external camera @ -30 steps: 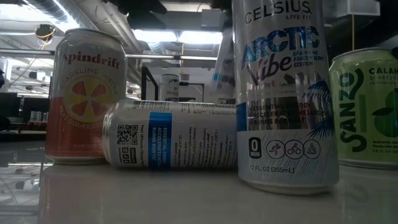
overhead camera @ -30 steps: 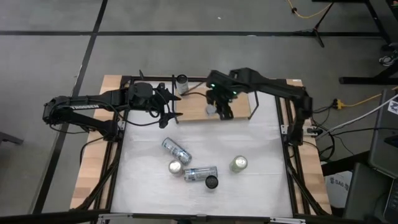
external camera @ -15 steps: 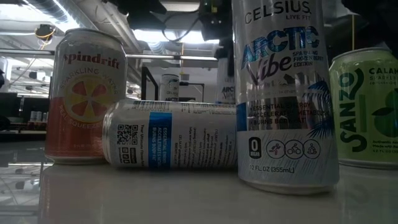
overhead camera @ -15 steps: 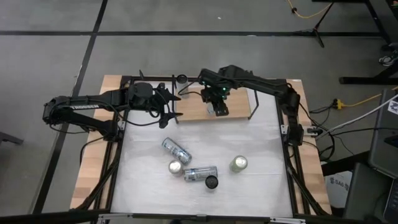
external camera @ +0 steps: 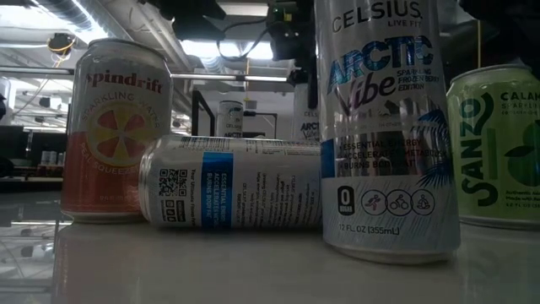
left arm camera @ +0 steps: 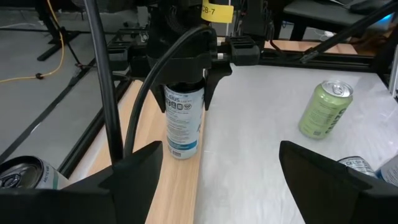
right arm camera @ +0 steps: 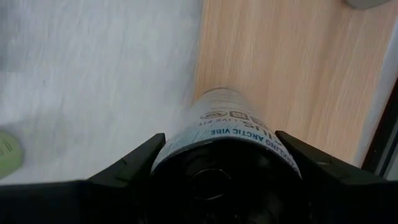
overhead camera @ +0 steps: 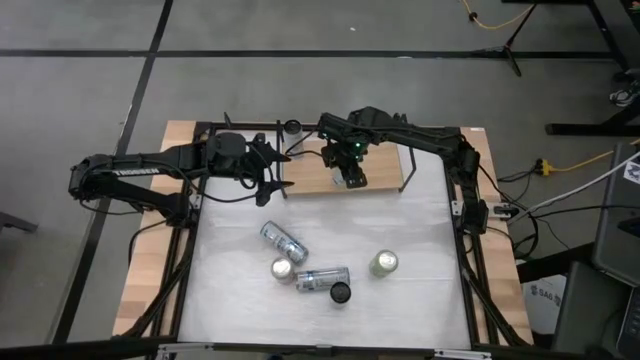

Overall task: Place canned beverage on shelf
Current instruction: Put the white-blue soda can aligned with the other white-blue soda can on the shelf

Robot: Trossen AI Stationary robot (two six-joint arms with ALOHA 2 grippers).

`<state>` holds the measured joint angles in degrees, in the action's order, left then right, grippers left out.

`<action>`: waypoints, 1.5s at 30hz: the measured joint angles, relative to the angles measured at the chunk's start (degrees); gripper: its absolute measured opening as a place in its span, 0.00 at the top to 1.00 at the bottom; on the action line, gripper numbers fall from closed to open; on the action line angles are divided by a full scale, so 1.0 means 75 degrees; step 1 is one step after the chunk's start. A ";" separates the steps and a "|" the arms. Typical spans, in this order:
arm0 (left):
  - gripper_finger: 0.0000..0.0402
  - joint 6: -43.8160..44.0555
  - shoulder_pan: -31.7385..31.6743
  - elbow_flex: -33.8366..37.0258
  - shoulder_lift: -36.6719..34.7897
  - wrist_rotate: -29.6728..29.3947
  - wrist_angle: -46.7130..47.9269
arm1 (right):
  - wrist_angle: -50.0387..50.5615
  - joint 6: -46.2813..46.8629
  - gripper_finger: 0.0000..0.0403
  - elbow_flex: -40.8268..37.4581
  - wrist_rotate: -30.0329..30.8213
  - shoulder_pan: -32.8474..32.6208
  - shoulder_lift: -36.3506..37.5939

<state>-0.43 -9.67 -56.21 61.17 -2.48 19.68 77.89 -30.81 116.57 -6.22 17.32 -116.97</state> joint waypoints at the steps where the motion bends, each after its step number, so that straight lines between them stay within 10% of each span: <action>1: 0.22 0.0000 0.0000 0.0000 0.0000 0.0000 0.0000 | -0.0003 0.0001 0.37 0.0000 0.0000 -0.0001 0.0000; 45: 0.22 0.0000 0.0000 0.0000 0.0000 0.0000 -0.0003 | -0.0442 0.0006 0.22 0.0003 0.0755 -0.0005 0.0236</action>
<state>-0.43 -9.67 -56.21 61.17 -2.48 19.66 74.57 -30.76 116.60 -0.56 17.28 -115.20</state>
